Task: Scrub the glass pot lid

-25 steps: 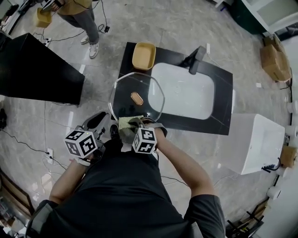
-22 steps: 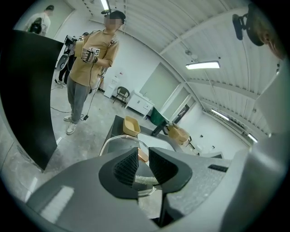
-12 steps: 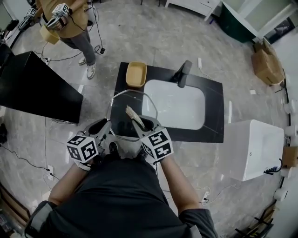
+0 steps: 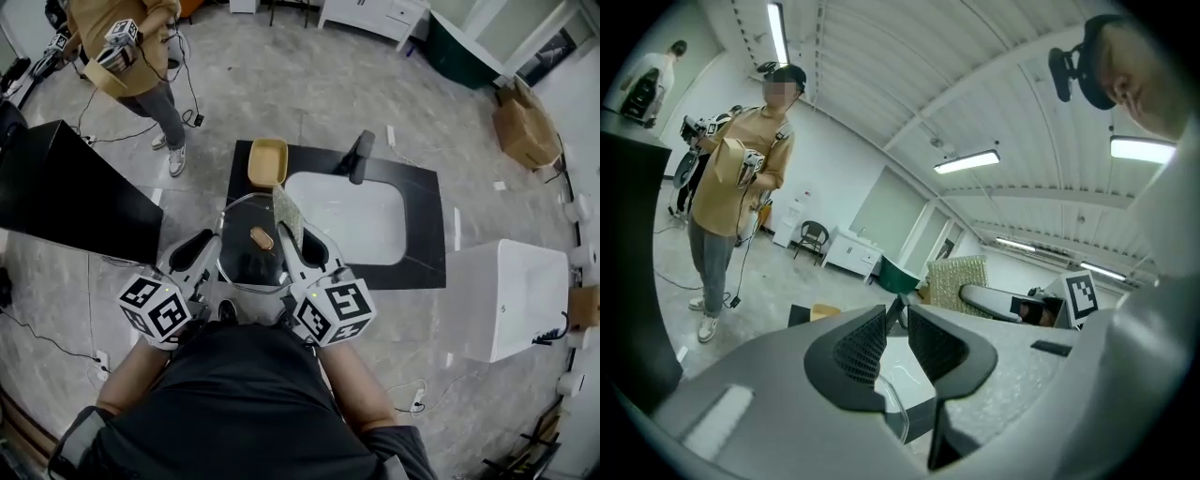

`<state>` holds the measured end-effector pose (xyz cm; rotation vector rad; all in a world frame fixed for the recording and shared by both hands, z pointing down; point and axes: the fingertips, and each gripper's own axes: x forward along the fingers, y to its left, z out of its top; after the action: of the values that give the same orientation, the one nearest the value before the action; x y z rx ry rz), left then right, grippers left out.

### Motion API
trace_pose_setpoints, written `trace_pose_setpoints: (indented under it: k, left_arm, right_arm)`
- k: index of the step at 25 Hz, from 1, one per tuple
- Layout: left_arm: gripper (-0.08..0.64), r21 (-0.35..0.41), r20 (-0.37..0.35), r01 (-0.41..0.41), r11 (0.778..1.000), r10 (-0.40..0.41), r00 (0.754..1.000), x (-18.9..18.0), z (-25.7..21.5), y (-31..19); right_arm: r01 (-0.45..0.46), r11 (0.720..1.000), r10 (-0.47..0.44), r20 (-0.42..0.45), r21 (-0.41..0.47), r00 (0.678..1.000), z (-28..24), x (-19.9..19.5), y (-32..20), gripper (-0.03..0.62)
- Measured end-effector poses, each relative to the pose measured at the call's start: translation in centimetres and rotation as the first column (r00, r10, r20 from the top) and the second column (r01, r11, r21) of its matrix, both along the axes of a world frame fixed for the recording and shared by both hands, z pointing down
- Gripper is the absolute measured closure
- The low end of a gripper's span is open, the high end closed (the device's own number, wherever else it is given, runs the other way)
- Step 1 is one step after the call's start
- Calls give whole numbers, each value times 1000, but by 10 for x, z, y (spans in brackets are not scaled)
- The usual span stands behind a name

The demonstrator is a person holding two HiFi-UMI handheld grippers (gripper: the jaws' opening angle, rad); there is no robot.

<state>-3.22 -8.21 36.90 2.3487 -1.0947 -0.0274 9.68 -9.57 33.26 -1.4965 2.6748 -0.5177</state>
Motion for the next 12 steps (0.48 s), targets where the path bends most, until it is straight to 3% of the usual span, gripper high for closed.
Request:
trace_pose_setpoints:
  k: [3,6,9,12]
  left_arm:
    - [486,-18,-16,-24,1000,24,1000,4,8,6]
    - [486,-68,-44,2,998,-5,999,-6,20,5]
    - [486,-68,-40,15,998,-17,999,-13,22,6]
    - [486,-66,-43,19,998,-22,999,-18,22,6]
  right_arm:
    - [-24,1000,23,55,20,998,-5,-7,-1,529]
    - [-10,1000,12,125,-21,992,1,-15,0,529]
    - [17,996,-3,157,-85,988,17,-21,2,529]
    - [40,995,-21,194,-95,981,21,-26,2,529]
